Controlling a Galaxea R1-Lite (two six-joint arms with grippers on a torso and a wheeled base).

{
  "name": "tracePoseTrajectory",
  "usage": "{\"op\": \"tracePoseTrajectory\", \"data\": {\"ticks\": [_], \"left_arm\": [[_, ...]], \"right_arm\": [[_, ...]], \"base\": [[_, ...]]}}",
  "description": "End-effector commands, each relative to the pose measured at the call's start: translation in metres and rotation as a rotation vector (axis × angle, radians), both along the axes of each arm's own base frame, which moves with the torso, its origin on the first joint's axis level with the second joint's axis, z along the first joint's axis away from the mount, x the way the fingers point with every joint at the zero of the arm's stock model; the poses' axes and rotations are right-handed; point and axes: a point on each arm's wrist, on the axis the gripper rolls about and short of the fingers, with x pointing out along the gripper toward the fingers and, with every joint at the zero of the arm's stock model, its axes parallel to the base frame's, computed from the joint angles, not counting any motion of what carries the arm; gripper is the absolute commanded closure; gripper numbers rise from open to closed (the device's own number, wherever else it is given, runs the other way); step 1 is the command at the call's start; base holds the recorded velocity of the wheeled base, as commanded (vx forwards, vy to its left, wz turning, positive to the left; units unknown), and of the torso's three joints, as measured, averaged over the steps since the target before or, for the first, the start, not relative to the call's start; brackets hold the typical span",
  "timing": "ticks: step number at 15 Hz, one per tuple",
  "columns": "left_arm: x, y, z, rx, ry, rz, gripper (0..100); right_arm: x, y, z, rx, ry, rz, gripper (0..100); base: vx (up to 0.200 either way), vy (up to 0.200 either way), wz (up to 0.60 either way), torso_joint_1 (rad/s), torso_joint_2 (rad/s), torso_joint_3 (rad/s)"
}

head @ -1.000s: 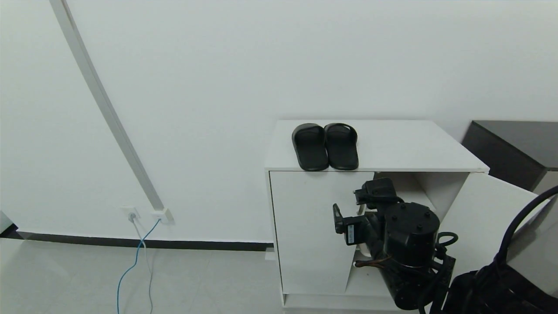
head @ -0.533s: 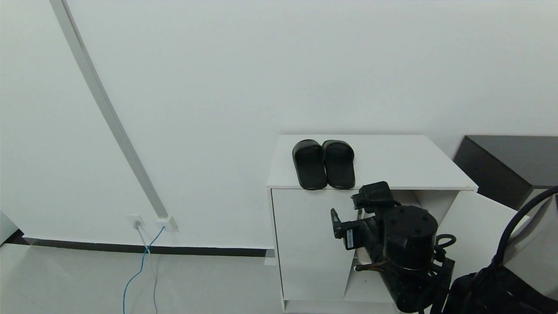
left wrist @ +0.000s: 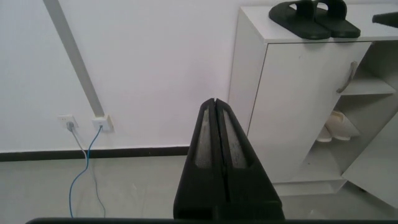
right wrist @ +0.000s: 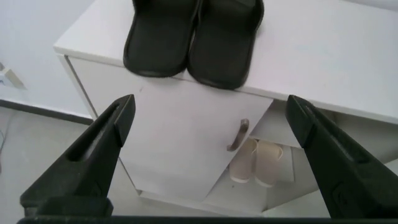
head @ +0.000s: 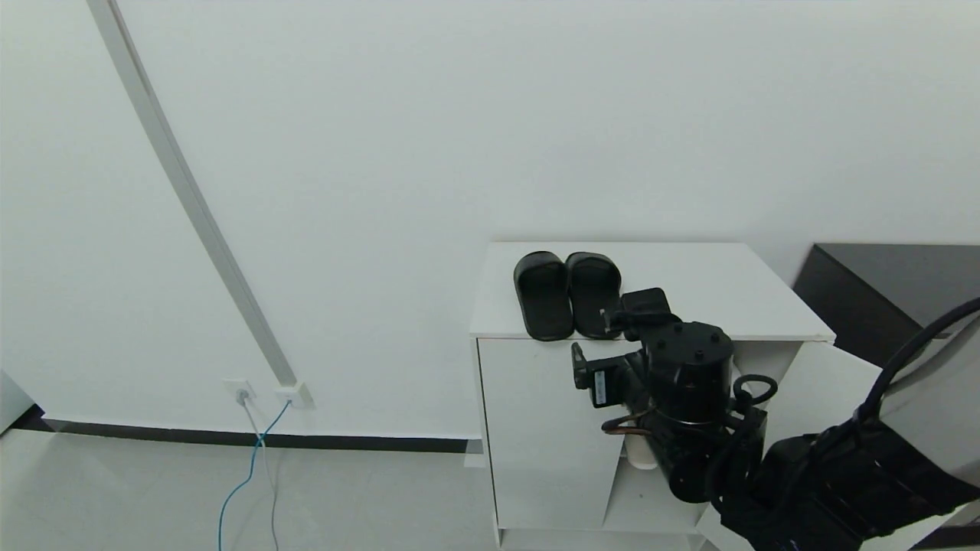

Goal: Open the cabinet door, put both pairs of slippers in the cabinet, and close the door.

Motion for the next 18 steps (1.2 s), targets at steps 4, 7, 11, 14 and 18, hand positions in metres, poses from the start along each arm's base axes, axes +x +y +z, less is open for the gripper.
{"op": "tracePoseTrajectory", "data": {"ticks": [4,7,11,14,18], "left_arm": [[0.0,0.0,0.0,0.002,0.001,0.0,100],[0.0,0.0,0.0,0.002,0.001,0.0,100],[0.0,0.0,0.0,0.0,0.001,0.0,100],[0.0,0.0,0.0,0.0,0.001,0.0,100],[0.0,0.0,0.0,0.0,0.001,0.0,100]], "right_arm": [[0.017,0.007,0.032,0.067,0.053,-0.031,0],[0.022,0.013,0.045,0.097,0.117,-0.045,0],[0.021,0.013,0.041,0.126,0.166,-0.024,0],[0.019,0.013,0.031,0.126,0.21,0.034,0],[0.025,0.017,0.018,0.115,0.22,0.026,0]], "base": [[0.0,0.0,0.0,0.0,0.0,0.0],[0.0,0.0,0.0,0.0,0.0,0.0],[0.15,0.0,0.0,0.001,0.0,0.003],[0.2,0.0,0.0,-0.002,0.0,0.002],[0.2,0.0,0.0,0.012,0.0,0.004]]}}
